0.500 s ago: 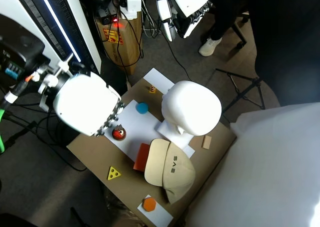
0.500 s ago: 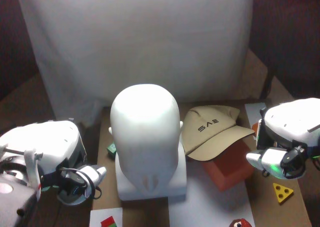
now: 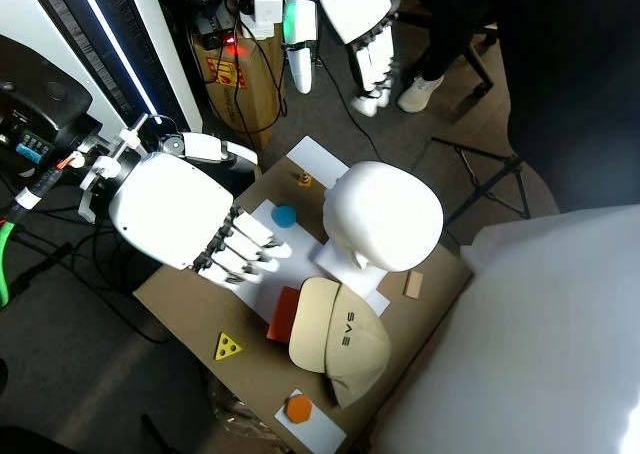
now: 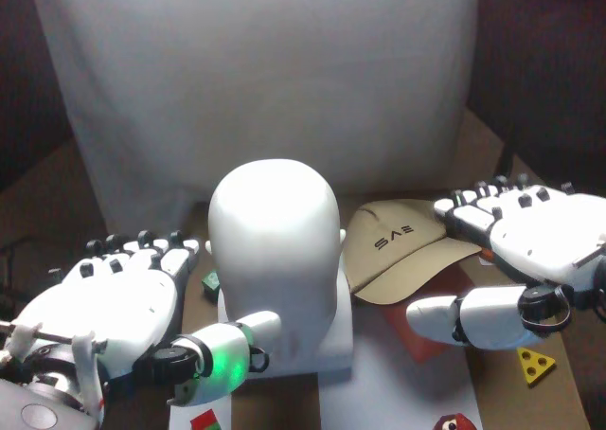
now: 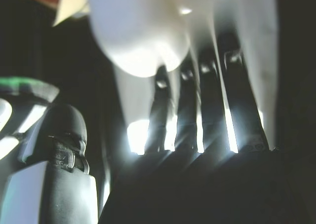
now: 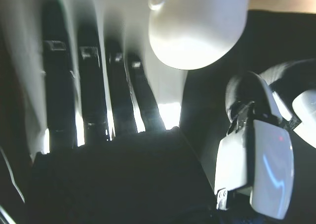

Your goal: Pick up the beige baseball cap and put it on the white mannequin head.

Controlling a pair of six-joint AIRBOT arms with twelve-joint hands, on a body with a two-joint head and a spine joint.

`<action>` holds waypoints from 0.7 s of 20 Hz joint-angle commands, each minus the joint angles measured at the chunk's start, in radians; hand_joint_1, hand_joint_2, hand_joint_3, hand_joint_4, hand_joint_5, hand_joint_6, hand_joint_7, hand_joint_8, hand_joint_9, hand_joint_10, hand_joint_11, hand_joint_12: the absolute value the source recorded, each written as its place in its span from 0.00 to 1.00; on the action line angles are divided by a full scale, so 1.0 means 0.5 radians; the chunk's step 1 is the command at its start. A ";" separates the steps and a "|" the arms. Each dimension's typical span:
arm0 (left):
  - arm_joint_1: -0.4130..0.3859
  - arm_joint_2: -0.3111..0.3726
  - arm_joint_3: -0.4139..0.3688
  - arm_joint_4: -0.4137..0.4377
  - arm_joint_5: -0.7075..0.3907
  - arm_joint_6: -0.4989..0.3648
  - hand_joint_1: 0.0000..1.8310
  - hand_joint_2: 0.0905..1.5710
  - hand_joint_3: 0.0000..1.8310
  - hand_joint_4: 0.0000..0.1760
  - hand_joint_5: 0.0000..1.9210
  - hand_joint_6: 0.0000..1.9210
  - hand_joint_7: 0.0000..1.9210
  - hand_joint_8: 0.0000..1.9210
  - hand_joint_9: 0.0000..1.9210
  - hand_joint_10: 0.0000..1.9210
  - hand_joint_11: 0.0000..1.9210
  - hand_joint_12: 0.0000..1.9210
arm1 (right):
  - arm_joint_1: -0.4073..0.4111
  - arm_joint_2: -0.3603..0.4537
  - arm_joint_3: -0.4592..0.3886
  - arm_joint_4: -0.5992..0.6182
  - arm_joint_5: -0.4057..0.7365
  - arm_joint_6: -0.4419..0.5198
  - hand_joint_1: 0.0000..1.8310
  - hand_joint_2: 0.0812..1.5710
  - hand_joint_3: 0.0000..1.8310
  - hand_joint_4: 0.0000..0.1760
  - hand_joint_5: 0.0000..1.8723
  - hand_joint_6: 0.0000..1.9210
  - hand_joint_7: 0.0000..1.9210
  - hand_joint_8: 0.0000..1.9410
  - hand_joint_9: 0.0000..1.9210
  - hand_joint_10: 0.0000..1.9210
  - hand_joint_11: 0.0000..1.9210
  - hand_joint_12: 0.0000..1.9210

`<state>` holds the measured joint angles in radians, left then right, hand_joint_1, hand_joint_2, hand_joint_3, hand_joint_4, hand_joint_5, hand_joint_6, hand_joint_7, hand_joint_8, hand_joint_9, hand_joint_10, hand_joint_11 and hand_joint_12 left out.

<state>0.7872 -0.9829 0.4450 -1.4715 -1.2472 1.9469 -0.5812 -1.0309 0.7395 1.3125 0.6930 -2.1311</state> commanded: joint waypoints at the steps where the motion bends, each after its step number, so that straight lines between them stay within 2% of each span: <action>1: -0.014 -0.001 -0.009 0.097 -0.157 -0.006 0.00 0.67 0.01 0.24 0.03 0.00 0.02 0.00 0.01 0.00 0.00 0.16 | -0.012 -0.007 0.017 -0.156 0.108 0.010 0.00 0.59 0.02 0.00 0.00 0.00 0.00 0.00 0.00 0.00 0.00 0.06; 3: 0.011 -0.001 -0.016 0.151 -0.220 -0.012 0.00 0.68 0.00 0.23 0.03 0.00 0.01 0.00 0.01 0.00 0.00 0.16 | -0.082 -0.047 0.102 -0.352 0.095 0.012 0.00 0.59 0.02 0.00 0.00 0.00 0.00 0.00 0.00 0.00 0.00 0.07; 6: 0.181 -0.031 -0.004 0.470 -0.364 -0.189 0.00 0.68 0.00 0.22 0.03 0.00 0.01 0.00 0.01 0.00 0.00 0.20 | -0.165 -0.109 0.230 -0.611 0.043 0.043 0.00 0.59 0.02 0.00 0.00 0.00 0.00 0.00 0.00 0.00 0.00 0.06; 7: 0.265 -0.067 0.005 0.572 -0.489 -0.274 0.00 0.68 0.00 0.22 0.03 0.00 0.02 0.00 0.01 0.00 0.00 0.15 | -0.195 -0.138 0.281 -0.681 0.036 0.053 0.12 0.57 0.01 0.00 0.00 0.00 0.00 0.00 0.00 0.00 0.00 0.06; 8: 0.402 -0.139 0.029 0.707 -0.723 -0.439 0.00 0.68 0.00 0.22 0.03 0.00 0.02 0.00 0.01 0.00 0.00 0.14 | -0.242 -0.193 0.367 -0.794 0.078 0.126 0.15 0.56 0.01 0.00 0.00 0.00 0.00 0.00 0.00 0.00 0.00 0.06; 10: 0.516 -0.205 0.051 0.740 -0.876 -0.657 0.00 0.68 0.00 0.22 0.03 0.00 0.02 0.00 0.01 0.00 0.00 0.17 | -0.275 -0.269 0.481 -0.850 0.092 0.149 0.35 0.58 0.01 0.00 0.01 0.00 0.00 0.00 0.00 0.00 0.00 0.05; 11: 0.645 -0.260 0.077 0.769 -0.928 -0.872 0.00 0.68 0.00 0.22 0.04 0.00 0.02 0.00 0.01 0.00 0.00 0.17 | -0.293 -0.367 0.640 -0.879 0.057 0.150 0.37 0.59 0.01 0.00 0.01 0.00 0.00 0.00 0.00 0.00 0.00 0.05; 12: 0.682 -0.276 0.085 0.786 -0.939 -0.909 0.00 0.68 0.00 0.22 0.04 0.00 0.02 0.00 0.01 0.00 0.00 0.17 | -0.299 -0.426 0.736 -0.885 0.037 0.150 0.37 0.59 0.01 0.00 0.01 0.00 0.00 0.00 0.00 0.00 0.00 0.05; 13: 0.701 -0.286 0.093 0.791 -0.940 -0.908 0.00 0.68 0.00 0.22 0.04 0.00 0.02 0.00 0.01 0.00 0.00 0.19 | -0.301 -0.474 0.820 -0.894 0.009 0.167 0.45 0.60 0.02 0.00 0.02 0.01 0.01 0.00 0.00 0.00 0.00 0.05; 14: 0.716 -0.291 0.104 0.817 -0.939 -0.902 0.00 0.68 0.00 0.22 0.04 0.00 0.02 0.00 0.01 0.00 0.00 0.19 | -0.302 -0.506 0.879 -0.901 -0.017 0.183 0.45 0.60 0.02 0.00 0.02 0.01 0.01 0.00 0.00 0.00 0.00 0.05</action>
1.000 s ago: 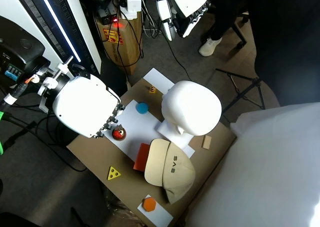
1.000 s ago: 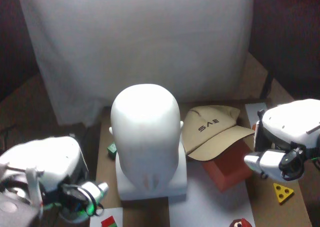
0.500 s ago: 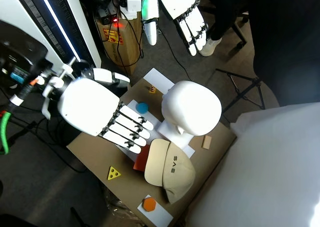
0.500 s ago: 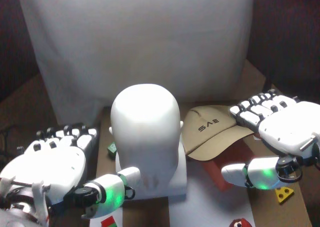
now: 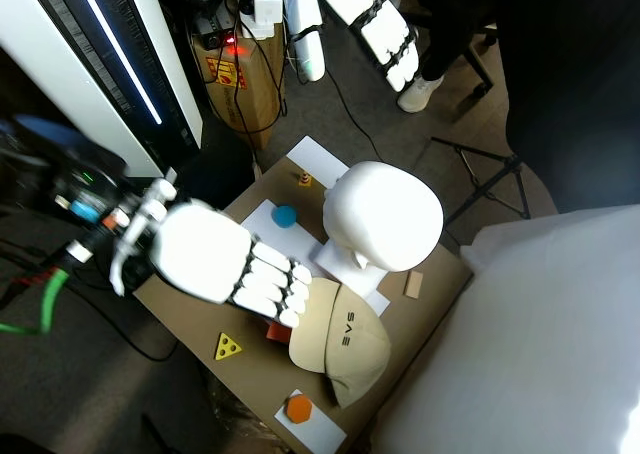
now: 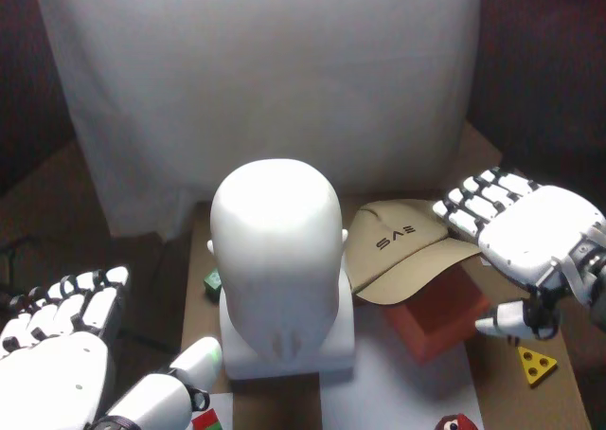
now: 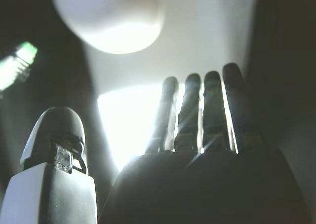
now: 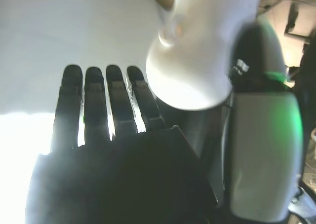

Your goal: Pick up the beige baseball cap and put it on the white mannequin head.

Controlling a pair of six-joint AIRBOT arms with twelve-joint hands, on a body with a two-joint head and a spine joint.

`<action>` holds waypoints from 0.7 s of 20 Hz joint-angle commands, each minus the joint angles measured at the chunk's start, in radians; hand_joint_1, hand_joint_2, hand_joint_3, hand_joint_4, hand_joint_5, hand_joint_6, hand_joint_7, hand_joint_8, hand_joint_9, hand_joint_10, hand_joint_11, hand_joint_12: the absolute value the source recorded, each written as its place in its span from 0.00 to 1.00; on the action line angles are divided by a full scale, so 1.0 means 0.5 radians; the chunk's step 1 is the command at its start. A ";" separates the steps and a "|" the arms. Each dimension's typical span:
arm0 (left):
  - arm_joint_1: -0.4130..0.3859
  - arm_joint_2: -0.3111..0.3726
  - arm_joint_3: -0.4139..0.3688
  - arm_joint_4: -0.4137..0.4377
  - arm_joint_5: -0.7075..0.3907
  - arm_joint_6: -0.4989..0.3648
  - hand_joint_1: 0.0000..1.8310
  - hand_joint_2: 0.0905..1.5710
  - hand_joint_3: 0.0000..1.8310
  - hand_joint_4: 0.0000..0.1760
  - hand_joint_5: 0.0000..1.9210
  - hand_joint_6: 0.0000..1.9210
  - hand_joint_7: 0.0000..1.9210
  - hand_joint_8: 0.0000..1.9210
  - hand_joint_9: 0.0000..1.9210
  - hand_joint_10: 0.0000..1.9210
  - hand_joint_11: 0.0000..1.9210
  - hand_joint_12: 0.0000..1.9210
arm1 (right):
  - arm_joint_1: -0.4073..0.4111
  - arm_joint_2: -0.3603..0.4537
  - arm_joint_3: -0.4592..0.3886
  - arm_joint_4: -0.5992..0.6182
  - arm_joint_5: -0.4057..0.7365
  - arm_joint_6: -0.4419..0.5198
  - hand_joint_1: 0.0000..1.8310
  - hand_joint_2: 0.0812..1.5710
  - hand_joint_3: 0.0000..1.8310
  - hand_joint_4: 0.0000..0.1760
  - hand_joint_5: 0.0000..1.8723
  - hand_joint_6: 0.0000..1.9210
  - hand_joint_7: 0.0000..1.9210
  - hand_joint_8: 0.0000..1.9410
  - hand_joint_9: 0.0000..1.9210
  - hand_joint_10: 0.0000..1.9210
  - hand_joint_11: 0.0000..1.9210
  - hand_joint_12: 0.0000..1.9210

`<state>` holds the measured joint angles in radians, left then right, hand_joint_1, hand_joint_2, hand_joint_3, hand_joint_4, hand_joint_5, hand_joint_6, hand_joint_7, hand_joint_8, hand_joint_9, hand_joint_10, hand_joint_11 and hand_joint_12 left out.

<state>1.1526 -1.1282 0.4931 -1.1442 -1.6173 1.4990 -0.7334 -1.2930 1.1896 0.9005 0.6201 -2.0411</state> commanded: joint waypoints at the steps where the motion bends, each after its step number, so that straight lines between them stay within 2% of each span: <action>1: 0.007 -0.010 0.030 0.211 -0.195 -0.010 0.00 0.69 0.00 0.22 0.04 0.00 0.02 0.00 0.01 0.00 0.00 0.20 | 0.004 -0.029 0.066 -0.081 0.094 0.020 0.61 0.63 0.01 0.00 0.05 0.00 0.05 0.00 0.03 0.00 0.00 0.14; 2: 0.018 -0.020 0.053 0.244 -0.188 -0.012 0.00 0.69 0.00 0.22 0.04 0.00 0.02 0.00 0.01 0.00 0.00 0.21 | 0.006 -0.071 0.148 -0.083 0.045 0.044 0.65 0.64 0.01 0.00 0.06 0.00 0.06 0.00 0.03 0.00 0.00 0.18; 6: -0.002 -0.075 0.191 0.237 -0.089 -0.011 0.00 0.69 0.00 0.22 0.04 0.00 0.02 0.00 0.01 0.00 0.00 0.16 | 0.041 -0.237 0.462 -0.133 -0.164 0.308 0.68 0.65 0.01 0.00 0.07 0.00 0.07 0.00 0.04 0.00 0.00 0.21; 9: -0.027 -0.098 0.289 0.219 0.041 0.012 0.00 0.69 0.00 0.22 0.04 0.00 0.02 0.00 0.01 0.00 0.00 0.15 | 0.094 -0.365 0.634 -0.152 -0.298 0.354 0.69 0.67 0.01 0.00 0.07 0.00 0.07 0.00 0.04 0.00 0.00 0.21; 11: -0.031 -0.114 0.322 0.156 0.058 0.001 0.00 0.69 0.00 0.23 0.04 0.00 0.02 0.00 0.01 0.00 0.00 0.15 | 0.123 -0.473 0.759 -0.091 -0.302 0.355 0.69 0.67 0.02 0.00 0.07 0.00 0.07 0.00 0.04 0.00 0.00 0.21; 14: -0.035 -0.137 0.334 0.078 0.063 -0.010 0.00 0.70 0.00 0.22 0.04 0.00 0.03 0.00 0.01 0.00 0.00 0.18 | 0.157 -0.606 0.968 -0.012 -0.433 0.355 0.70 0.67 0.02 0.00 0.07 0.00 0.07 0.00 0.04 0.00 0.00 0.21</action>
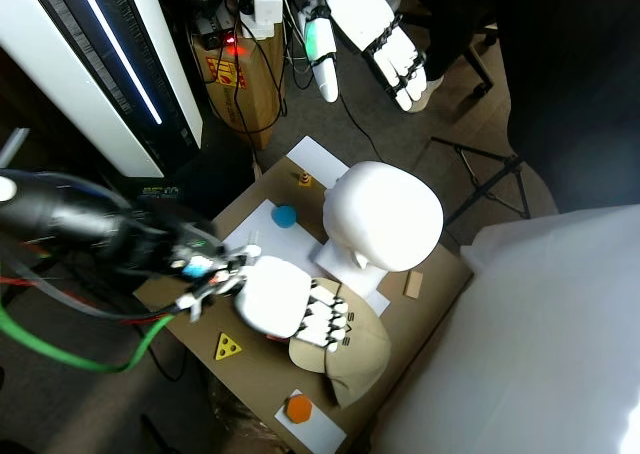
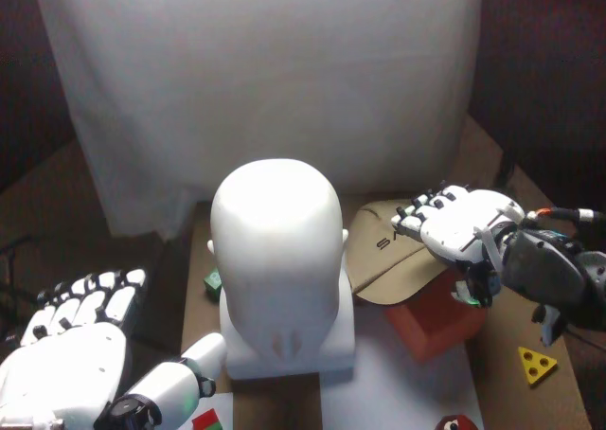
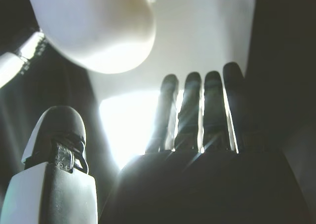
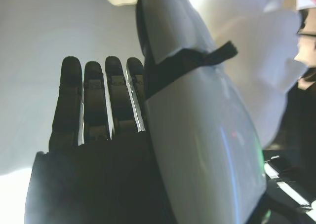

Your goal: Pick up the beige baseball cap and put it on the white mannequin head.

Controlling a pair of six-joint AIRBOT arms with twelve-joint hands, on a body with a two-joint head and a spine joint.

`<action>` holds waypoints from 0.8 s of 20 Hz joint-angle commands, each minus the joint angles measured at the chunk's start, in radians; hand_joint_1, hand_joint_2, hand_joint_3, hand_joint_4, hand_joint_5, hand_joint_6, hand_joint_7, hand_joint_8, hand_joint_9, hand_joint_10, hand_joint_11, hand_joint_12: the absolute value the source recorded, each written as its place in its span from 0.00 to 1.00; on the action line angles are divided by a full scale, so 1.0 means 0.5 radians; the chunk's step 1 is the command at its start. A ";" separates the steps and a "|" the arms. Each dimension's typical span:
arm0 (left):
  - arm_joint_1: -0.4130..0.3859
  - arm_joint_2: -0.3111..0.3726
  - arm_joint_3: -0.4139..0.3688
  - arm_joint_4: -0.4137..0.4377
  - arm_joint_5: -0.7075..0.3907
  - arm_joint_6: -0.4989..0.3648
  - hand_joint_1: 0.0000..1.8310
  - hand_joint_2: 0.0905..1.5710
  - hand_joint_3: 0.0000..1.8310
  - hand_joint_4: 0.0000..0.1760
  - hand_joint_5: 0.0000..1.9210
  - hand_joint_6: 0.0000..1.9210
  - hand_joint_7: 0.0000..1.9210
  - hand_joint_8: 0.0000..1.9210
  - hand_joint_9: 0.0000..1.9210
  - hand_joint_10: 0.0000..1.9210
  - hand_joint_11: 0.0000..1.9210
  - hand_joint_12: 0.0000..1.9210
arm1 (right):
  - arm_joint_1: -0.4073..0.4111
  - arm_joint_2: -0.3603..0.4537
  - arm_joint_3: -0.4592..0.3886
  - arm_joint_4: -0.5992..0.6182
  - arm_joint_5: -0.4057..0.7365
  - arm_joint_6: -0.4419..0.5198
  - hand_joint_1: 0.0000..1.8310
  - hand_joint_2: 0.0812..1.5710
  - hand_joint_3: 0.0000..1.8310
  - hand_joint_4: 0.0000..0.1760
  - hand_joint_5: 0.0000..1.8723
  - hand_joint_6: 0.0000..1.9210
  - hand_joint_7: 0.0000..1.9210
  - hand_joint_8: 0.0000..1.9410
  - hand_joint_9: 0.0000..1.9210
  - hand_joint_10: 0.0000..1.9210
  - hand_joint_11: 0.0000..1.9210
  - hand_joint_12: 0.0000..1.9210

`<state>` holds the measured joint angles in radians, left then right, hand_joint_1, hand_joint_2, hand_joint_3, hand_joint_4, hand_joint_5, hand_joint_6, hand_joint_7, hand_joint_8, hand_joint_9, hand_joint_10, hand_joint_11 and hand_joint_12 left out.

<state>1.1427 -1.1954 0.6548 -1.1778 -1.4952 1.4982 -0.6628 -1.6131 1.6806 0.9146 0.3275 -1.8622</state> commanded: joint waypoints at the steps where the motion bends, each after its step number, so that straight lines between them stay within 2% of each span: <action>1: -0.018 -0.008 0.013 0.140 -0.180 -0.008 0.00 0.70 0.00 0.22 0.04 0.00 0.03 0.00 0.01 0.00 0.00 0.18 | 0.027 -0.003 0.058 -0.002 0.095 -0.002 0.70 0.67 0.01 0.00 0.07 0.00 0.07 0.00 0.04 0.00 0.00 0.21; 5: -0.018 -0.032 0.059 0.110 -0.147 -0.011 0.00 0.70 0.00 0.22 0.04 0.00 0.03 0.00 0.01 0.00 0.00 0.17 | 0.042 -0.154 0.326 0.071 -0.046 -0.001 0.70 0.68 0.02 0.00 0.07 0.00 0.07 0.00 0.04 0.00 0.00 0.21; 11: -0.018 -0.037 0.103 0.100 -0.098 -0.036 0.00 0.70 0.00 0.22 0.04 0.00 0.03 0.00 0.02 0.00 0.00 0.17 | -0.023 -0.283 0.508 0.051 -0.100 0.003 0.70 0.68 0.01 0.00 0.07 0.00 0.07 0.00 0.04 0.00 0.00 0.21; 16: -0.017 -0.043 0.098 0.111 -0.098 -0.051 0.00 0.70 0.00 0.22 0.04 0.00 0.03 0.00 0.01 0.00 0.00 0.16 | -0.033 -0.448 0.781 0.019 -0.152 0.052 0.71 0.70 0.02 0.00 0.08 0.00 0.08 0.00 0.04 0.00 0.00 0.22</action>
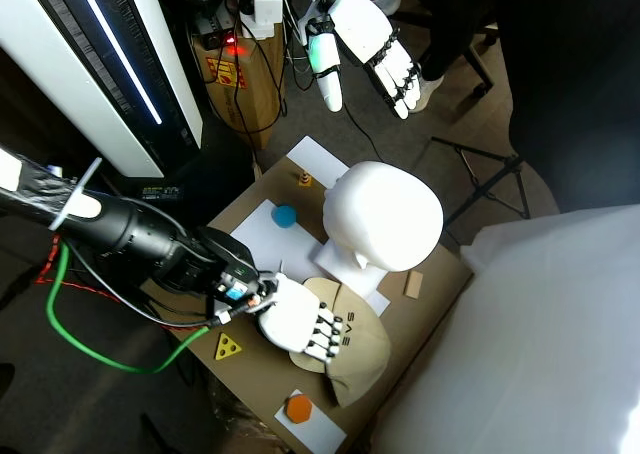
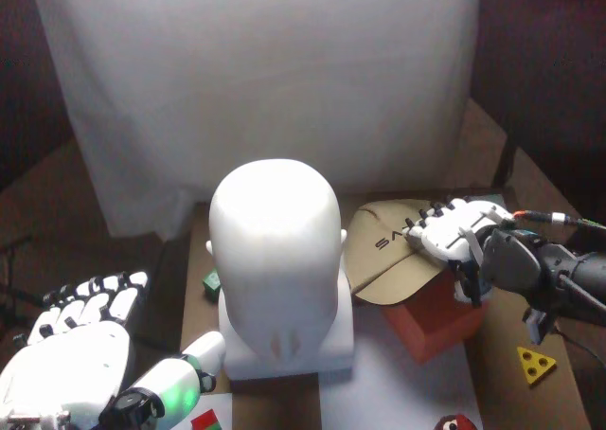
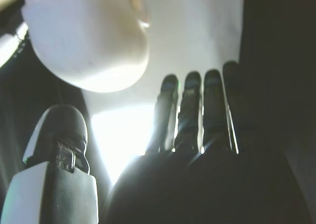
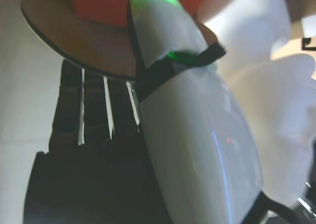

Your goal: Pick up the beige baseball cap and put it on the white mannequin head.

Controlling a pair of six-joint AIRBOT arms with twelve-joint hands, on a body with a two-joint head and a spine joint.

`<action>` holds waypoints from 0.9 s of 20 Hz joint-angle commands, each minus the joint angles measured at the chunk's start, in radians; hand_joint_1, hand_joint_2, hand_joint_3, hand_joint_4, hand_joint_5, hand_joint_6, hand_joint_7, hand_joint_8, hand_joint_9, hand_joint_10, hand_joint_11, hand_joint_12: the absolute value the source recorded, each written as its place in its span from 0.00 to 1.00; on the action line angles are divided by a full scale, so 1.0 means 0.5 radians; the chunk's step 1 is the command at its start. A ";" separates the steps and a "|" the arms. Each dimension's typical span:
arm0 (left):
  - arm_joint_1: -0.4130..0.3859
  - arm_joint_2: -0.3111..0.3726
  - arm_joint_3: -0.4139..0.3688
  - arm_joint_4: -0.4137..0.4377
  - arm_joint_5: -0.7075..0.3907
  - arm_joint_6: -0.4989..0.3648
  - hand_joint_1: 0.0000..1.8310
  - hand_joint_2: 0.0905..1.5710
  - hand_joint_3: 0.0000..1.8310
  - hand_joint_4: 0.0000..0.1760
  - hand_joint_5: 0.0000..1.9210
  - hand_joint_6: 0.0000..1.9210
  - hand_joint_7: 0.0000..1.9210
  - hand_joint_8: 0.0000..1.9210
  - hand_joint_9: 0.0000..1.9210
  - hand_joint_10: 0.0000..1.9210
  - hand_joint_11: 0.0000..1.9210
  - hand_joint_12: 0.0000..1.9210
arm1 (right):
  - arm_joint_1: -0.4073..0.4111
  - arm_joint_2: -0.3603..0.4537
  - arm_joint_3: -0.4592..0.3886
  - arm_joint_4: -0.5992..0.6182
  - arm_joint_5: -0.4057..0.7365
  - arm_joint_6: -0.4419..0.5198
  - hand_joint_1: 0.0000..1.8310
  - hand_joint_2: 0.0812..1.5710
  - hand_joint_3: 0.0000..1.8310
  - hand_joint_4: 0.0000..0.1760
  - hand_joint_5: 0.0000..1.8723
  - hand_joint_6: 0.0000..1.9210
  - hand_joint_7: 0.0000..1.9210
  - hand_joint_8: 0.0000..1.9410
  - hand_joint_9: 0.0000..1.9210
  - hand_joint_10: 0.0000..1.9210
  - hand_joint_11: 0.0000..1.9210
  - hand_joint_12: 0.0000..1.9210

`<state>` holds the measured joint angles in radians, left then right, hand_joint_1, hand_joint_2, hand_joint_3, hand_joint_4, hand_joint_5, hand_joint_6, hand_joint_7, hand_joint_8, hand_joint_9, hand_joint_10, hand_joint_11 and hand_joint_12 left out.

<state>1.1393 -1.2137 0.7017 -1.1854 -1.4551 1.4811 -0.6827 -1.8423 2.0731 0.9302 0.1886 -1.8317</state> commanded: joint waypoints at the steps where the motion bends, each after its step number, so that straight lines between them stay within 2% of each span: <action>1: -0.010 -0.008 0.007 0.131 -0.178 -0.037 0.00 0.70 0.00 0.22 0.04 0.00 0.03 0.00 0.01 0.00 0.00 0.16 | 0.010 -0.018 0.044 -0.059 0.113 0.046 0.71 0.70 0.02 0.00 0.08 0.00 0.08 0.00 0.04 0.00 0.00 0.22; 9: -0.005 -0.014 0.010 0.144 -0.178 -0.065 0.00 0.70 0.00 0.21 0.04 0.00 0.04 0.00 0.02 0.00 0.00 0.18 | 0.015 -0.212 0.328 -0.219 0.092 0.222 0.69 0.71 0.02 0.00 0.07 0.00 0.07 0.00 0.04 0.00 0.00 0.22; 11: 0.003 -0.019 0.009 0.146 -0.178 -0.086 0.00 0.70 0.00 0.21 0.04 0.00 0.04 0.00 0.01 0.00 0.00 0.16 | 0.015 -0.218 0.332 -0.315 0.096 0.305 0.69 0.71 0.02 0.00 0.07 0.00 0.07 0.00 0.04 0.00 0.00 0.22; 18: 0.013 -0.019 0.008 0.149 -0.183 -0.094 0.00 0.70 0.00 0.22 0.04 0.00 0.03 0.00 0.01 0.00 0.00 0.16 | 0.016 -0.219 0.334 -0.368 0.121 0.344 0.68 0.71 0.01 0.00 0.08 0.00 0.08 0.00 0.04 0.00 0.00 0.22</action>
<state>1.1458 -1.2190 0.7017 -1.1675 -1.4521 1.4391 -0.6823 -1.9537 2.2314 0.7567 0.1596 -1.6596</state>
